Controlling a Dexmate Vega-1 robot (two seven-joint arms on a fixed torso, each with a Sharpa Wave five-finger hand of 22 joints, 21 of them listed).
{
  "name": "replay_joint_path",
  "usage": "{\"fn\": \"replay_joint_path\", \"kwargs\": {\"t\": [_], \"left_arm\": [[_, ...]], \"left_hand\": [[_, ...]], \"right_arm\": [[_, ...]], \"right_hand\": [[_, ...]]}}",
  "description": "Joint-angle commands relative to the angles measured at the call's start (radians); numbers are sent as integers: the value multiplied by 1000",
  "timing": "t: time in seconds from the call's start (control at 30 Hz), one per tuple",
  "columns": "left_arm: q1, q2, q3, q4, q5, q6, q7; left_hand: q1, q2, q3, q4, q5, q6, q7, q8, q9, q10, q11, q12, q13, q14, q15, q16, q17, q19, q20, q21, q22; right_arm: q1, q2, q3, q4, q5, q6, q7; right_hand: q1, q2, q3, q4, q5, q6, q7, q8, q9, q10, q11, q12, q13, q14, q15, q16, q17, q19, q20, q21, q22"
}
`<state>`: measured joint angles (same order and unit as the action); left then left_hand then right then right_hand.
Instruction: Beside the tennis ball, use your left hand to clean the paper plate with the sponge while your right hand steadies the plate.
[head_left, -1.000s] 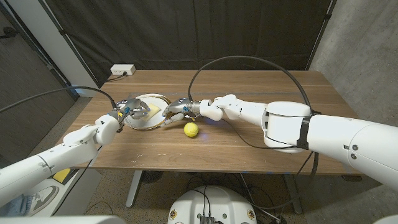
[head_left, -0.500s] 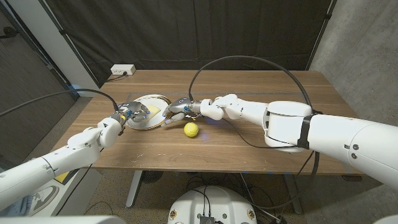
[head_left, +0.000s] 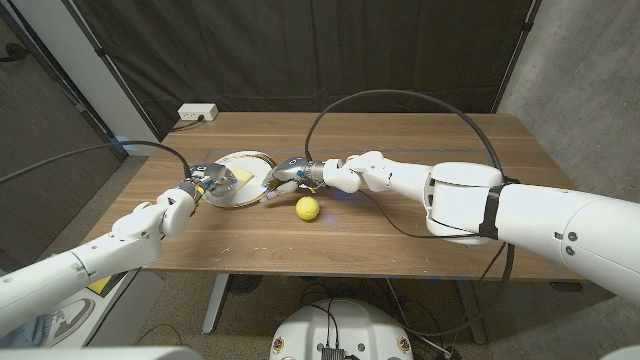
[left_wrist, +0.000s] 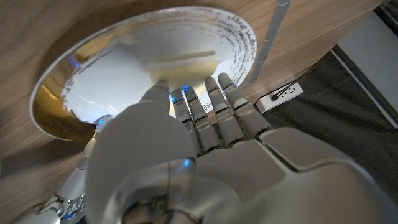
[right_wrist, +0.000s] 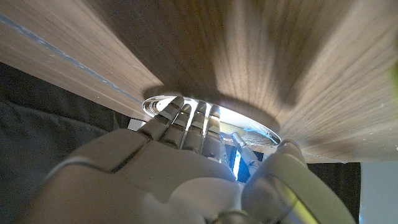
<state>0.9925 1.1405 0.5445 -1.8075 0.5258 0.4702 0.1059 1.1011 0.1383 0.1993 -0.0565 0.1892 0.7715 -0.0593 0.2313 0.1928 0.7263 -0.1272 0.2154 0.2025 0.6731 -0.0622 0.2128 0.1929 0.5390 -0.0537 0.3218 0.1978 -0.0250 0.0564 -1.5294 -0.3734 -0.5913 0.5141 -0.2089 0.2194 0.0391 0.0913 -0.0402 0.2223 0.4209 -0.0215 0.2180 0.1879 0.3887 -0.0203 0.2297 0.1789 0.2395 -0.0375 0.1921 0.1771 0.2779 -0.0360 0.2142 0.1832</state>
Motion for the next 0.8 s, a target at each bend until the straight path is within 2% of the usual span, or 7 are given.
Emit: {"fn": "replay_joint_path", "kwargs": {"t": [0.03,0.17,0.6,0.8], "left_arm": [[51,37,-76,7,-74,124,32],[20,19,-62,28,-84,99,40],[-171,-88,81,101,26,-101,-22],[-205,-111,99,100,54,-159,-43]], "left_hand": [[-4,-2,2,6,-3,9,-5,1,5,6,2,-3,4,2,-100,-2,2,-5,-19,5,2],[-4,-2,2,6,-3,9,-3,0,5,7,2,-3,4,2,-100,-2,2,-5,-20,5,2],[-7,-5,2,7,-3,8,-3,-4,5,6,0,-6,4,-1,-99,-6,2,-9,-19,4,2],[-11,-9,0,8,-3,8,-7,-5,5,5,-2,-8,4,-1,-100,-7,2,-10,-20,5,2]], "right_arm": [[-3,-17,-3,-8,-13,18,-13],[-5,-25,1,-15,-17,34,-15],[-17,-58,28,-49,-25,58,3],[-22,-69,44,-70,-31,63,7]], "right_hand": [[4,5,0,-6,4,7,4,2,4,5,2,8,3,4,-13,-3,3,5,-61,-2,2],[5,6,0,-7,4,8,3,2,4,5,1,7,3,4,-13,-4,3,5,-61,-2,2],[8,7,1,-10,3,15,3,2,4,9,-2,6,3,8,-15,-4,3,10,-63,-2,2],[8,7,1,-11,3,16,4,1,4,11,-1,6,3,9,-16,-4,3,12,-63,-2,2]]}}
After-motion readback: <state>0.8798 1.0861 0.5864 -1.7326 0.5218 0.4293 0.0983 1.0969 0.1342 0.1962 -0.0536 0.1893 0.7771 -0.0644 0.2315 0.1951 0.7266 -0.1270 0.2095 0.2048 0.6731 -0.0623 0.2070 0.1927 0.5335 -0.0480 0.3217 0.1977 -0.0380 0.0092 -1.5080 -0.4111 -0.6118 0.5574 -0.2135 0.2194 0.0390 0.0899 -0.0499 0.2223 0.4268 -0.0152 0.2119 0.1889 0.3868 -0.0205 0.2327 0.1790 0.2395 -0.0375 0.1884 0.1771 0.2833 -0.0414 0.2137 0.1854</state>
